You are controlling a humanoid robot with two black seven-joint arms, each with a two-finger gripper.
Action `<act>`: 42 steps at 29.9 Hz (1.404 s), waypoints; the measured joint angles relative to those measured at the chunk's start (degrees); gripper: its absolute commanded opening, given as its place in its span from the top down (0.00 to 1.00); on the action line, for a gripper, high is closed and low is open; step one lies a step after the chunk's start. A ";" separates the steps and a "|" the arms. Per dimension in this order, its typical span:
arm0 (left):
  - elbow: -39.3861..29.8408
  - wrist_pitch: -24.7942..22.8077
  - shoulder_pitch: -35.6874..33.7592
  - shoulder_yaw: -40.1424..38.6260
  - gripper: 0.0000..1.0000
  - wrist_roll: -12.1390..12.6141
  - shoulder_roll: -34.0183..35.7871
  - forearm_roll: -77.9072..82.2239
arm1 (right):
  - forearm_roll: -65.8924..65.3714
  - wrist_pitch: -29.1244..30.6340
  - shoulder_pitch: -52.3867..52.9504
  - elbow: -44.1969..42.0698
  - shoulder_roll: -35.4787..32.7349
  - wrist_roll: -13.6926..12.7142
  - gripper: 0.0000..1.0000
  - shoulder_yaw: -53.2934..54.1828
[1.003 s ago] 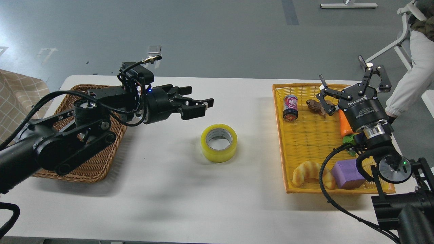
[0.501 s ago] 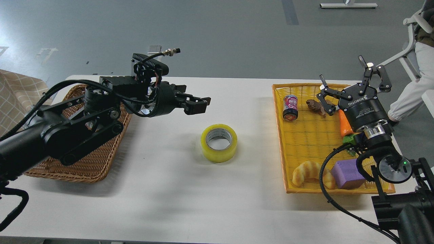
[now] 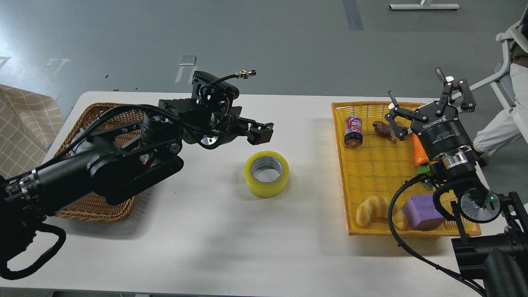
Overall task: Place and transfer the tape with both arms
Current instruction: 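Reach the left gripper toward the tape roll on the table, then close the left gripper on the tape roll's rim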
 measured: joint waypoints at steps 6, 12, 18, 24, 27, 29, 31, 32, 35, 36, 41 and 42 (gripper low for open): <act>0.60 0.00 0.81 2.33 0.02 1.66 -0.85 -0.17 | -0.05 0.00 0.03 -0.09 -0.07 0.00 0.00 0.00; 1.08 0.00 3.05 2.65 0.02 2.06 -1.17 -0.23 | -0.05 0.00 -0.10 -0.20 -0.08 0.00 0.00 -0.01; 2.26 0.00 5.04 2.65 0.02 2.20 -1.84 -0.22 | -0.05 0.00 -0.09 -0.42 -0.11 0.00 0.00 -0.06; 2.92 0.00 5.83 2.65 0.02 2.19 -2.53 -0.21 | -0.05 0.00 -0.13 -0.53 -0.17 0.00 0.00 -0.07; 3.72 0.00 5.94 2.65 0.02 2.20 -2.87 -0.21 | -0.05 0.00 -0.14 -0.54 -0.17 0.00 0.00 -0.04; 4.13 0.00 6.22 2.65 0.02 2.18 -2.99 -0.25 | -0.05 0.00 -0.18 -0.54 -0.17 0.00 0.00 -0.04; 4.31 0.00 6.65 2.65 0.02 2.17 -3.02 -0.27 | -0.05 0.00 -0.21 -0.54 -0.17 0.00 0.00 -0.02; 4.40 0.00 6.87 2.65 0.03 2.16 -3.05 -0.28 | -0.05 0.00 -0.23 -0.54 -0.17 0.00 0.00 -0.01; 5.34 0.00 7.45 2.65 0.10 2.17 -3.53 -0.28 | -0.05 0.00 -0.43 -0.54 -0.17 0.00 0.00 -0.01; 5.78 0.00 7.60 2.65 0.11 2.17 -3.82 -0.28 | -0.05 0.00 -0.45 -0.54 -0.15 0.00 0.00 -0.01; 7.30 0.00 7.92 2.65 0.21 2.05 -5.01 -0.28 | -0.05 0.00 -0.57 -0.54 -0.08 0.00 0.00 0.00; 7.53 0.00 7.93 2.65 0.23 2.01 -5.07 -0.28 | -0.06 0.00 -0.57 -0.54 -0.08 0.00 0.00 0.00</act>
